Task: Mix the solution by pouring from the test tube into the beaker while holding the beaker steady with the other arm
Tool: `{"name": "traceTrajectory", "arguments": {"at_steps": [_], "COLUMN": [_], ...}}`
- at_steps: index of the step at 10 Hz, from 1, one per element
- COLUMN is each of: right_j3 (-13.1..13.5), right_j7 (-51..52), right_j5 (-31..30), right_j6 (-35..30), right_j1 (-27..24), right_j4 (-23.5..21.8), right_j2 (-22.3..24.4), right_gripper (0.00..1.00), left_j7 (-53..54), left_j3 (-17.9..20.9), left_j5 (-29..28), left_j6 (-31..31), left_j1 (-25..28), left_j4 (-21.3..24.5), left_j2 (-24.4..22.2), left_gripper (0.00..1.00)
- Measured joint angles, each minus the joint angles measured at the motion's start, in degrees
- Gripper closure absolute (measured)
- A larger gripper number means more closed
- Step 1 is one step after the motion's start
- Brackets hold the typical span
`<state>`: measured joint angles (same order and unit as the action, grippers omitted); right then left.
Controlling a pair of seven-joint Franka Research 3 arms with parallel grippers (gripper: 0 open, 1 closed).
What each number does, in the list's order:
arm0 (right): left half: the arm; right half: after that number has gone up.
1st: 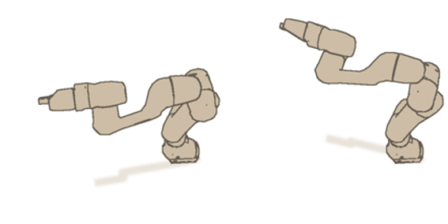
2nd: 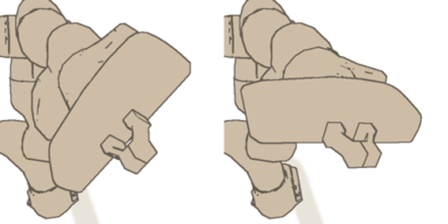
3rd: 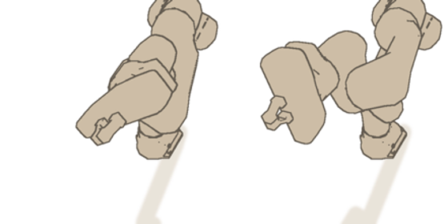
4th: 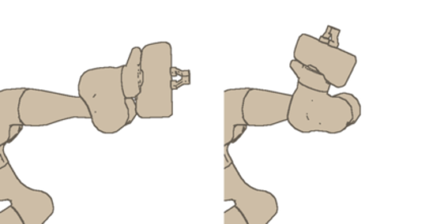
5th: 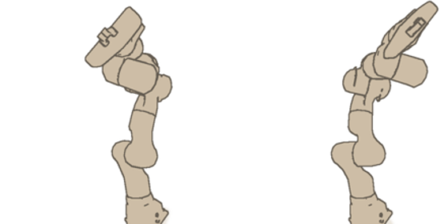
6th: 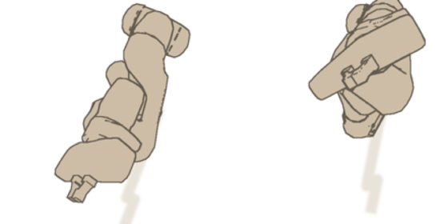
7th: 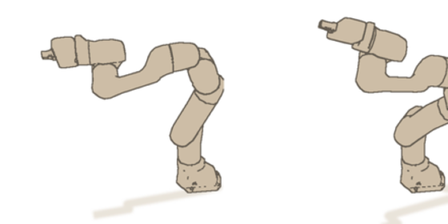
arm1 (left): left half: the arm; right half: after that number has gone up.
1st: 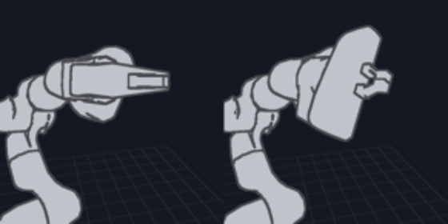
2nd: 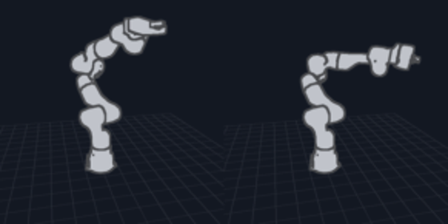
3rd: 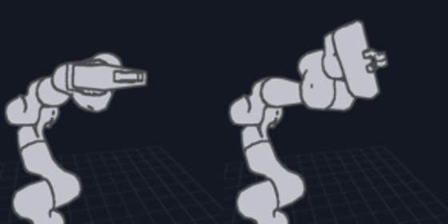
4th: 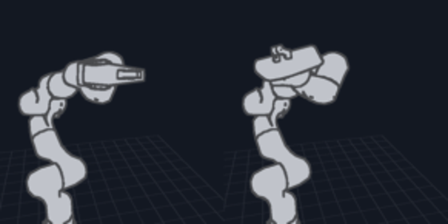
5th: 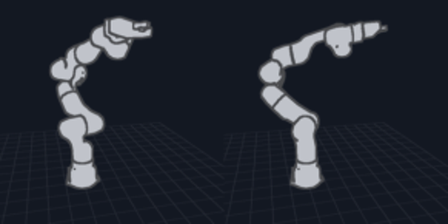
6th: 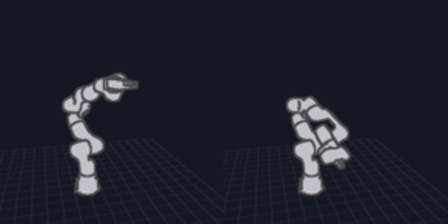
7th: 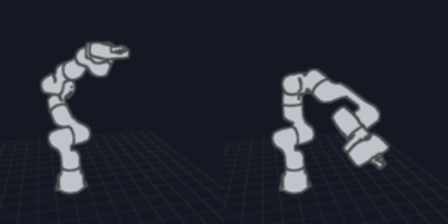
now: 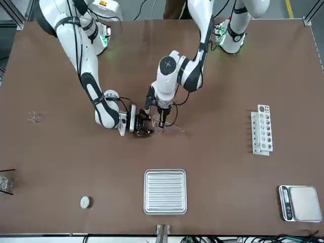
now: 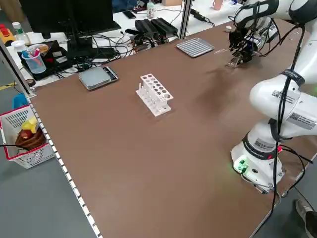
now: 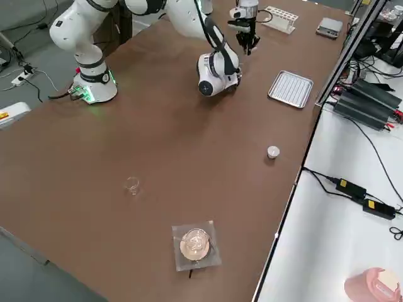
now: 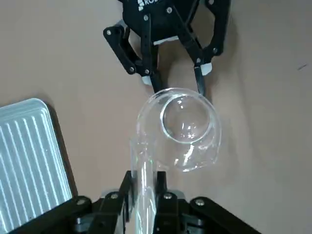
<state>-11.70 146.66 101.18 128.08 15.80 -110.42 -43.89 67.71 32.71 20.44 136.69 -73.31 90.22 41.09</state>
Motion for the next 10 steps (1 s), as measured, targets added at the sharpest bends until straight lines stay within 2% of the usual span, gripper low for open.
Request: {"name": "traceTrajectory", "arguments": {"at_steps": [4,10], "right_j3": [0.0,0.0], "right_j7": [0.0,0.0], "right_j5": [0.0,0.0], "right_j6": [0.0,0.0], "right_j1": [0.0,0.0], "right_j4": [0.0,0.0], "right_j2": [0.0,0.0], "right_gripper": [0.45,0.45], "left_j7": [-4.8,-5.0], "left_j3": [-0.9,-1.5], "left_j5": [-7.3,-9.4], "left_j6": [0.0,-0.3], "left_j1": [-0.3,-0.5], "left_j4": [-0.1,-0.9], "left_j2": [0.1,1.5], "left_gripper": [0.78,0.78]}}
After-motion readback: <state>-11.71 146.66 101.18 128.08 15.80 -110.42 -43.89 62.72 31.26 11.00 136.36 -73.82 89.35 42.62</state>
